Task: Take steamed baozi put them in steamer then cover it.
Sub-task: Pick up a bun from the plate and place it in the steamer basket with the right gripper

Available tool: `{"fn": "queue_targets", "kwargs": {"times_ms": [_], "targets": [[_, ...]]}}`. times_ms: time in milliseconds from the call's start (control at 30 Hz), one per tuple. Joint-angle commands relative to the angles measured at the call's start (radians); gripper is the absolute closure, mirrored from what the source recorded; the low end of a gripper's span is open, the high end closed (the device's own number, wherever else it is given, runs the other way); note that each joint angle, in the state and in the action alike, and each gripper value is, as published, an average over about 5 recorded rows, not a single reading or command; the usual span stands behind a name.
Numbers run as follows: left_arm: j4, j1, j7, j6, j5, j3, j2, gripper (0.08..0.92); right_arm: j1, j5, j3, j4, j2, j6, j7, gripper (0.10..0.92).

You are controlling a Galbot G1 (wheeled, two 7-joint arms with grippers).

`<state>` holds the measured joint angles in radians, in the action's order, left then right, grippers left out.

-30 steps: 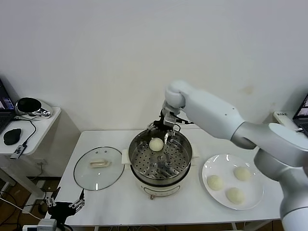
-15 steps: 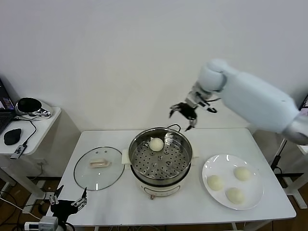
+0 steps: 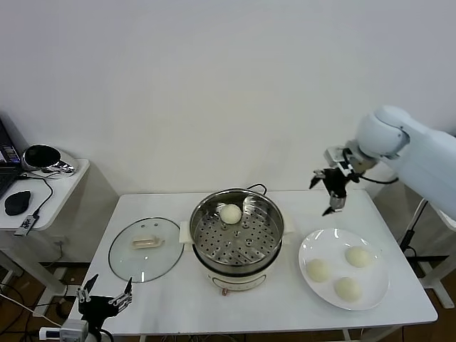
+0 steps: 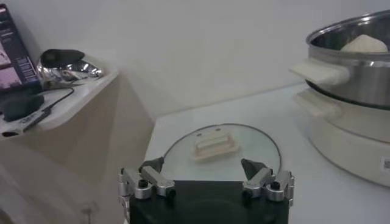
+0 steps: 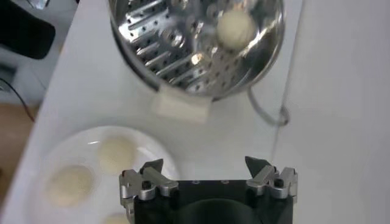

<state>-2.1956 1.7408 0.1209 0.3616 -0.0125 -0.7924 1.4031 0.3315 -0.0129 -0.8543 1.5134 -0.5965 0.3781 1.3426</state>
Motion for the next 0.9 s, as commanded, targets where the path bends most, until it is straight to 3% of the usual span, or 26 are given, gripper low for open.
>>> {"fn": "queue_targets", "kwargs": {"times_ms": [33,900], "targets": [[0.013,0.001,0.000,0.002,0.003,0.002,0.000,0.177,-0.204,0.076,0.077,0.060,0.064,0.129,-0.008,0.203],[0.060,-0.004,0.002,0.003,0.015,-0.005,0.003,0.177,-0.497,0.240,0.194,-0.034,-0.046,0.039,-0.081,0.203]]}}
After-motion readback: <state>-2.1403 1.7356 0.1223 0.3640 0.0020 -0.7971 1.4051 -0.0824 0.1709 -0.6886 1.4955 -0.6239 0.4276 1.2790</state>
